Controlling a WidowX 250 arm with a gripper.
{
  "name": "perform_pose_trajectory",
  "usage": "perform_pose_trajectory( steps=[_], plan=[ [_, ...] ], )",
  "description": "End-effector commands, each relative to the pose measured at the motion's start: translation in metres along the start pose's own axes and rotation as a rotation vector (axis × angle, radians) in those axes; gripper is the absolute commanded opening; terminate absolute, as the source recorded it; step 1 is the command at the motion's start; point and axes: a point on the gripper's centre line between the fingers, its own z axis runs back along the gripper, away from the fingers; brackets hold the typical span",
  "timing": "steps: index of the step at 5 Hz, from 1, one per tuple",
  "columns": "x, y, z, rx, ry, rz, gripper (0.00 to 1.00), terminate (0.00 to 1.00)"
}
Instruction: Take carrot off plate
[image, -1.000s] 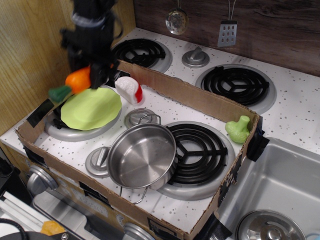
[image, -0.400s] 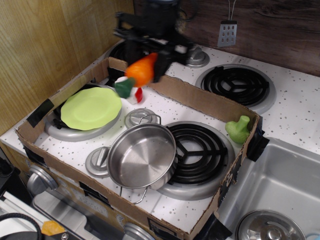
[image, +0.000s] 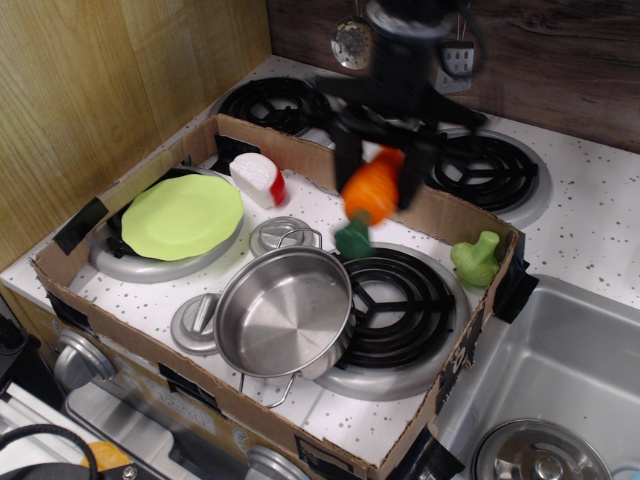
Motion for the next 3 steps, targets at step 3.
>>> perform_pose_trajectory(
  steps=[3],
  plan=[
    [-0.039,-0.029,-0.015,-0.092,-0.198,-0.034,0.0,0.0]
  ],
)
